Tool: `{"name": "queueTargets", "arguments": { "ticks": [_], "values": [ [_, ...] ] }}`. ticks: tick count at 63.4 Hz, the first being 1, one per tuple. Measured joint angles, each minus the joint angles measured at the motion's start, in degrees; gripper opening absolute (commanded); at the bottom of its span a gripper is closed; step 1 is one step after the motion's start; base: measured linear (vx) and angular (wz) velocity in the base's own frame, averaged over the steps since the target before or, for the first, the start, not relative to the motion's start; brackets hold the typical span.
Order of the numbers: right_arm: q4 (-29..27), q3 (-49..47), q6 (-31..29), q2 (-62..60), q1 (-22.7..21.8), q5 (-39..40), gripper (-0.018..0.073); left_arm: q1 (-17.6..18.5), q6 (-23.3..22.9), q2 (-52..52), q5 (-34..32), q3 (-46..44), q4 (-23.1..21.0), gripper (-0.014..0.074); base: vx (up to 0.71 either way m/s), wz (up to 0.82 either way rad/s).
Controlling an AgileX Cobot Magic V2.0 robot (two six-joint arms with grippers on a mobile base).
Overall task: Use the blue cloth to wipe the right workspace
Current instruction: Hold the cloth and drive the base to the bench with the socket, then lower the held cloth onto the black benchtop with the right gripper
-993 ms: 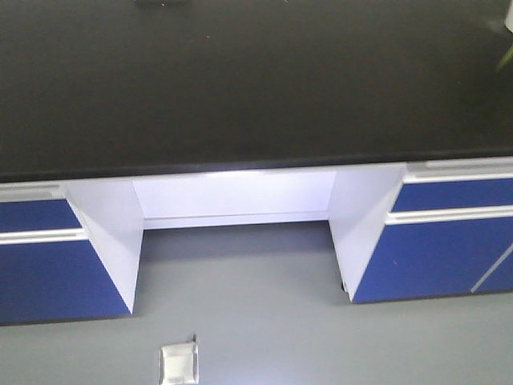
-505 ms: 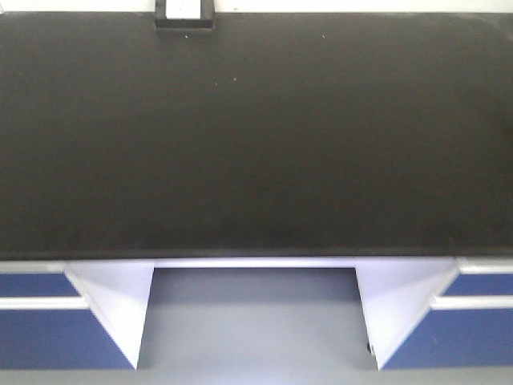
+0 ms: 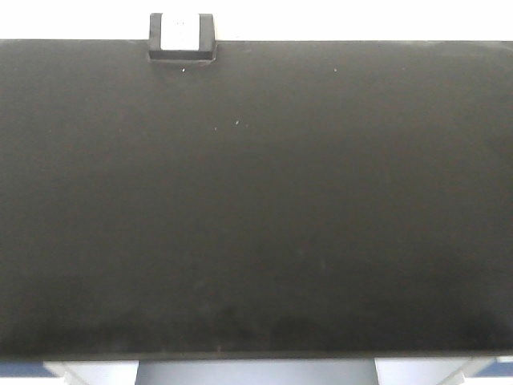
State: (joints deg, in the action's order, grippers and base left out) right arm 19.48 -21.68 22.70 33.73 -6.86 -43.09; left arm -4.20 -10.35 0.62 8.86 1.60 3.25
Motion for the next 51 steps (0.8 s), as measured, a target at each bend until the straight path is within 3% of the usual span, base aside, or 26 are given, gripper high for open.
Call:
{"name": "queueTargets", "arguments": {
  "ticks": [51],
  "values": [
    [-0.23, 0.00, 0.00, 0.27, 0.00, 1.22, 0.0000, 0.56, 0.00, 0.00, 0.00, 0.00, 0.00, -0.0006, 0.03, 0.01]
  ]
}}
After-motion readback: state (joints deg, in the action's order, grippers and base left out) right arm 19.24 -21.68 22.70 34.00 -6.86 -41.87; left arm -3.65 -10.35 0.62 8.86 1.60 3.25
